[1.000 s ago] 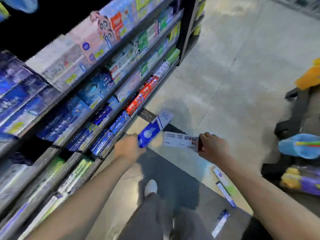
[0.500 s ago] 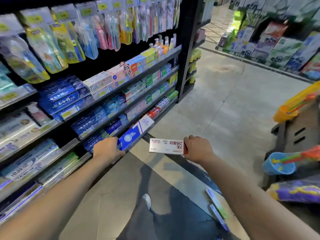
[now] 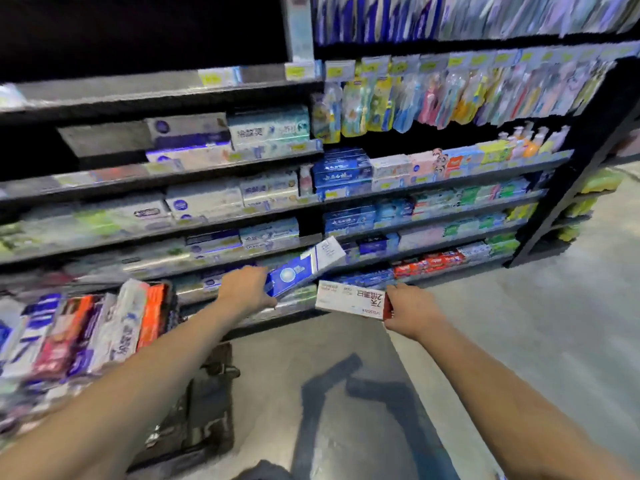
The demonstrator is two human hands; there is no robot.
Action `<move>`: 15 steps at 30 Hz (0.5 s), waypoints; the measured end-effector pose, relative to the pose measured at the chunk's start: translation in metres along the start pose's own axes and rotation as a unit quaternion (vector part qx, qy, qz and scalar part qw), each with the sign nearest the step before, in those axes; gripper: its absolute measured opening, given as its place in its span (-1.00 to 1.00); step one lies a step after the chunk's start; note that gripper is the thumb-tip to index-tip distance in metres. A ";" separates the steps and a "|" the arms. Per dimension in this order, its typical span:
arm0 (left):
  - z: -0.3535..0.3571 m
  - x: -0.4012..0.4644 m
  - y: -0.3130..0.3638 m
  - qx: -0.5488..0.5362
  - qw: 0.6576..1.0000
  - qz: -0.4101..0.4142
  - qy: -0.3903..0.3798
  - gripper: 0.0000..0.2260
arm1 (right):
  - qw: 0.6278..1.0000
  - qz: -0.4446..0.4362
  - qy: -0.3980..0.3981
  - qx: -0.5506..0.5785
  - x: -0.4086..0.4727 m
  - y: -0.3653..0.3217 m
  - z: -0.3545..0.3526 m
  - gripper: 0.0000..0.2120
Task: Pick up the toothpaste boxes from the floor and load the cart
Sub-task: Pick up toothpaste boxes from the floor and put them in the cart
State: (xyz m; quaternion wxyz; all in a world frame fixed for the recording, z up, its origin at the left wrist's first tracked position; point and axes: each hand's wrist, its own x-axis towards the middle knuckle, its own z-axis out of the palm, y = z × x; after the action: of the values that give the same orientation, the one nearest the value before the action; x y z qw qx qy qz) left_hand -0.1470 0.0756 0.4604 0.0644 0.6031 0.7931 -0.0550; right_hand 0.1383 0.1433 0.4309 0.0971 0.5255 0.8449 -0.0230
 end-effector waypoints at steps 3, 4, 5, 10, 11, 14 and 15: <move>-0.003 -0.026 -0.057 -0.020 0.998 -0.054 0.023 -0.66 | 0.998 -0.056 0.010 -0.028 0.016 -0.047 -0.012 -0.60; -0.003 -0.035 -0.078 -0.026 0.997 -0.069 0.029 -0.68 | 0.997 -0.071 0.017 -0.036 0.021 -0.063 -0.016 -0.61; -0.003 -0.044 -0.100 -0.033 0.995 -0.088 0.033 -0.69 | 0.995 -0.086 0.022 -0.040 0.026 -0.082 -0.019 -0.61; 0.009 -0.101 -0.222 -0.057 0.980 -0.187 0.029 -0.60 | 0.984 -0.173 0.028 -0.043 0.048 -0.194 -0.035 -0.65; 0.014 -0.113 -0.249 -0.054 0.977 -0.206 0.029 -0.60 | 0.981 -0.186 0.026 -0.049 0.050 -0.219 -0.037 -0.67; 0.030 -0.147 -0.327 -0.047 0.968 -0.247 0.005 -0.56 | 0.974 -0.219 0.027 -0.058 0.056 -0.294 -0.037 -0.70; 0.035 -0.157 -0.352 -0.040 0.968 -0.249 -0.009 -0.56 | 0.972 -0.227 0.026 -0.058 0.058 -0.318 -0.035 -0.69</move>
State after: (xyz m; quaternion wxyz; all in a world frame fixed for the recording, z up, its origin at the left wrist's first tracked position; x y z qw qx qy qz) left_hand -0.4432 -0.1729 0.4553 0.0793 0.3827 0.9195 -0.0430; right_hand -0.1752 0.0569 0.4340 0.0977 0.3136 0.9444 0.0178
